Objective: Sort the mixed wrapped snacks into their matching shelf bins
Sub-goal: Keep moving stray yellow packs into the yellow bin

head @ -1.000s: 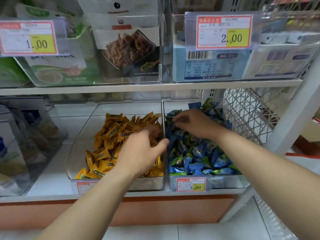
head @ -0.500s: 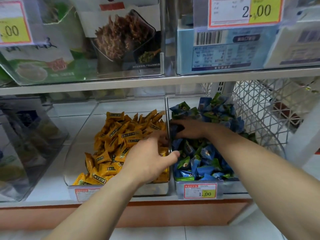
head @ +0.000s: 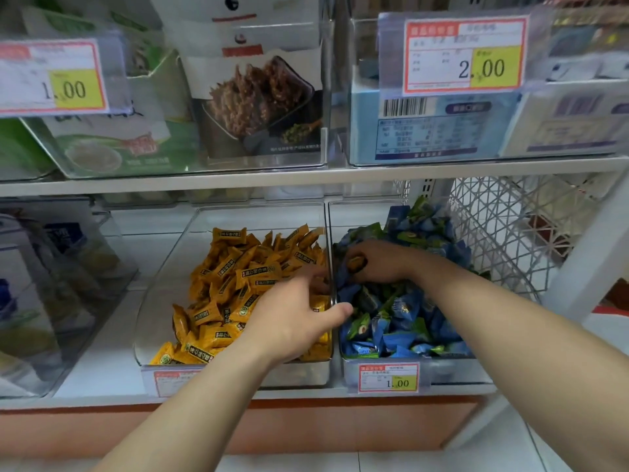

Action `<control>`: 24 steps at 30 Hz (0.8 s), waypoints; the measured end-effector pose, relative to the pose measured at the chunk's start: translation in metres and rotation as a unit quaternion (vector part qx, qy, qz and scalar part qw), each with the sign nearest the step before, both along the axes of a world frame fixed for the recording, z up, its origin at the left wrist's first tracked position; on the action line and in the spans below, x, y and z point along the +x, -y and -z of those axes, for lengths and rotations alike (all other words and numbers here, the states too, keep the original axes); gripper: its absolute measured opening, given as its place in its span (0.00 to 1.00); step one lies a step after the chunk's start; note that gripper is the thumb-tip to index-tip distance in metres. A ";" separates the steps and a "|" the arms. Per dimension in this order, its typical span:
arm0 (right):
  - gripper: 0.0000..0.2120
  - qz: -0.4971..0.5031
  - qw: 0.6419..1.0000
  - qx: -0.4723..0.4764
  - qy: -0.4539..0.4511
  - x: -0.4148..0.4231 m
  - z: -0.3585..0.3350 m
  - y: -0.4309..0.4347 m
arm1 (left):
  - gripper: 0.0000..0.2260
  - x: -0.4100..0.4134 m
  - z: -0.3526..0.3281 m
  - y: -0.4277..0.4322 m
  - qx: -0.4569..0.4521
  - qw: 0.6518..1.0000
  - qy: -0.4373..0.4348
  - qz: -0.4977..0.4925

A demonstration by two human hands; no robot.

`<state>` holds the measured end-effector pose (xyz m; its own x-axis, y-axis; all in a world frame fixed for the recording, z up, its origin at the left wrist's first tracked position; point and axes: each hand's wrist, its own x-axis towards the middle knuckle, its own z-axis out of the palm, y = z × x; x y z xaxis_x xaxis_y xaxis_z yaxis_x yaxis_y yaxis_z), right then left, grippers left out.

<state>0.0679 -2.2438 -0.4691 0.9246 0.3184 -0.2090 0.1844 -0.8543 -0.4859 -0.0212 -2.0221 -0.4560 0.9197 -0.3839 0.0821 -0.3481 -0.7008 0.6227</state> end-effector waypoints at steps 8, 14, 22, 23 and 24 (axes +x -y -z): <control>0.22 0.091 0.987 0.119 0.054 -0.056 -0.045 0.034 | 0.20 0.002 -0.007 0.005 -0.024 0.999 0.032 -0.001; 0.18 0.074 0.963 0.253 0.063 -0.111 -0.051 0.013 | 0.21 -0.008 -0.021 0.026 -0.127 0.982 0.141 0.014; 0.21 0.097 0.952 0.279 0.080 -0.123 -0.043 0.011 | 0.07 -0.004 -0.033 0.009 -0.184 0.975 0.112 -0.053; 0.20 0.113 0.952 0.270 0.085 -0.120 -0.041 0.014 | 0.09 0.001 -0.033 -0.001 -0.152 0.978 0.109 -0.090; 0.18 0.128 0.953 0.256 0.096 -0.115 -0.041 0.016 | 0.13 0.005 -0.033 -0.011 -0.106 0.981 0.103 -0.124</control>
